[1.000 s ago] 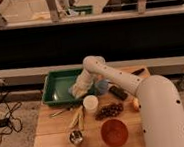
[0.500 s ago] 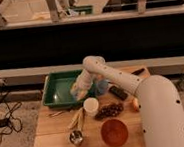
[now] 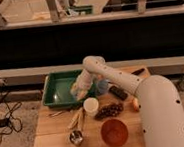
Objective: Wipe tray with sponge
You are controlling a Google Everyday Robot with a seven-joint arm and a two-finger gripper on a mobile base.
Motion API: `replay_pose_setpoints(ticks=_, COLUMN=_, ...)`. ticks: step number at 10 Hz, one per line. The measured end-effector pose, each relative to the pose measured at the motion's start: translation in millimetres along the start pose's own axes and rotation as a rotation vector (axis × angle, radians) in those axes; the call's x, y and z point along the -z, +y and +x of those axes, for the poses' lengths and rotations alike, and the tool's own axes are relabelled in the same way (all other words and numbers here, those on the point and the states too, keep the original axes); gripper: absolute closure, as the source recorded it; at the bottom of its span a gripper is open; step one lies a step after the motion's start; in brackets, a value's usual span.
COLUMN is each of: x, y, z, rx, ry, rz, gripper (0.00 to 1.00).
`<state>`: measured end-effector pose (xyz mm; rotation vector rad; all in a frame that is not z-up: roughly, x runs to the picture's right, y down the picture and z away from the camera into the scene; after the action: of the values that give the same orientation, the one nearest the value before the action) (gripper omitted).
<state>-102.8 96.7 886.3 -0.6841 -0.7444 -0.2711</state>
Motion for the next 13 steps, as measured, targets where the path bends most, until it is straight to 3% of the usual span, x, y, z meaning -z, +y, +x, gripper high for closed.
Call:
replay_pose_setpoints(ticks=5, x=-2, y=-1, z=-2, rx=0.001, ry=-0.005, rz=-0.001, gripper=0.50)
replay_pose_setpoints(ticks=10, x=14, y=-9, z=-13, rx=0.029, ry=-0.008, rz=0.052, gripper=0.50)
replay_pose_setpoints(ticks=13, x=38, y=-15, z=-34, rx=0.070, ry=-0.013, rz=0.102, gripper=0.50)
